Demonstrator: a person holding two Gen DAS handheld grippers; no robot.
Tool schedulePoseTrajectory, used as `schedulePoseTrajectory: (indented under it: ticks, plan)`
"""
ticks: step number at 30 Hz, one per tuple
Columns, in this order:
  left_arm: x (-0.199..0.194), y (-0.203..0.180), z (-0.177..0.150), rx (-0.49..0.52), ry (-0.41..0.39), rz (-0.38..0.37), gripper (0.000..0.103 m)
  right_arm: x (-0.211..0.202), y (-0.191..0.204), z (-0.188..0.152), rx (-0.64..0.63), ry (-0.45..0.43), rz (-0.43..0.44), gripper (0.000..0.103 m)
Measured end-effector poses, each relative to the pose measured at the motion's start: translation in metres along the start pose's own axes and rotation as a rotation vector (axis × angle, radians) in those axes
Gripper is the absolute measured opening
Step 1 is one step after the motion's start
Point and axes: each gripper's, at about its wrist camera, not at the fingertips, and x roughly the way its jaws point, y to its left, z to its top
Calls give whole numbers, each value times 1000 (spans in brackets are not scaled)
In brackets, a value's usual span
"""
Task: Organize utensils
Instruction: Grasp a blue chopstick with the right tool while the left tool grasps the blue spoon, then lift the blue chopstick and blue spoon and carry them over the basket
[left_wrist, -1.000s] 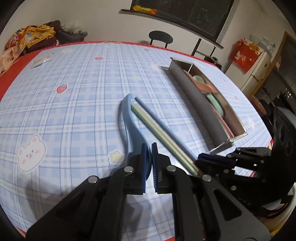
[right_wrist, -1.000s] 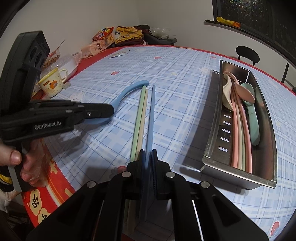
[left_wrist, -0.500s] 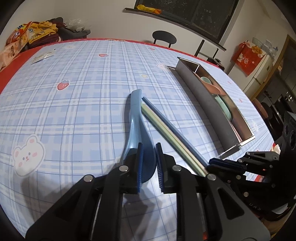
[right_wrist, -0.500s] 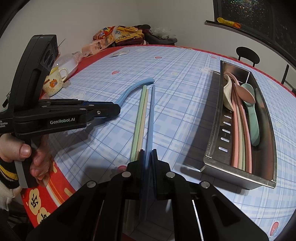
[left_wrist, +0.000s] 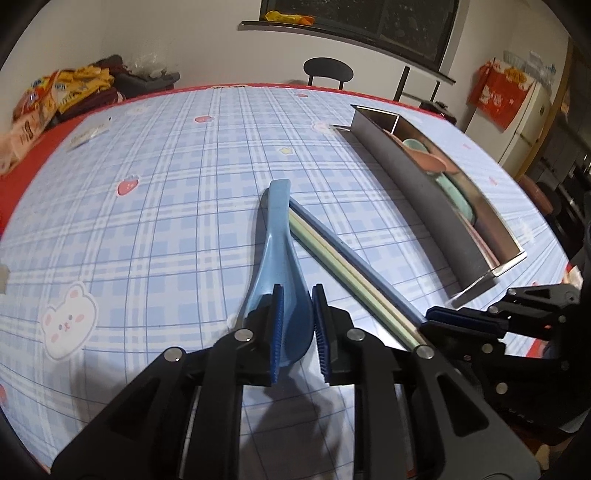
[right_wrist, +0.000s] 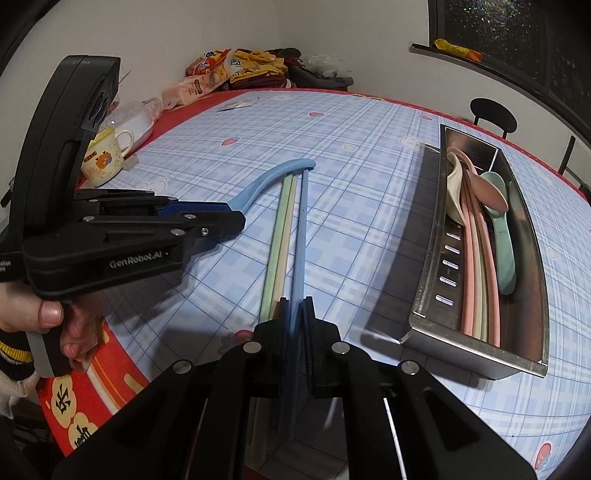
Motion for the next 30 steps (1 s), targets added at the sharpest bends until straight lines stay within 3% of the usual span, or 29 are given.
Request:
schedulePoseTrajectory:
  ticks: [7, 11, 21, 30]
  plan:
    - [-10, 2, -6, -17, -51, 15, 9, -1, 0, 0, 5, -2, 6, 8]
    - [-18, 19, -10, -109, -85, -44, 9, -2, 0, 0, 4, -9, 14, 7]
    - [-44, 37, -20, -220, -216, -114, 9, -18, -9, -2, 43, -86, 40, 7]
    - [-51, 36, -17, -209, -225, -134, 9, -43, -33, -9, 152, -211, 114, 7]
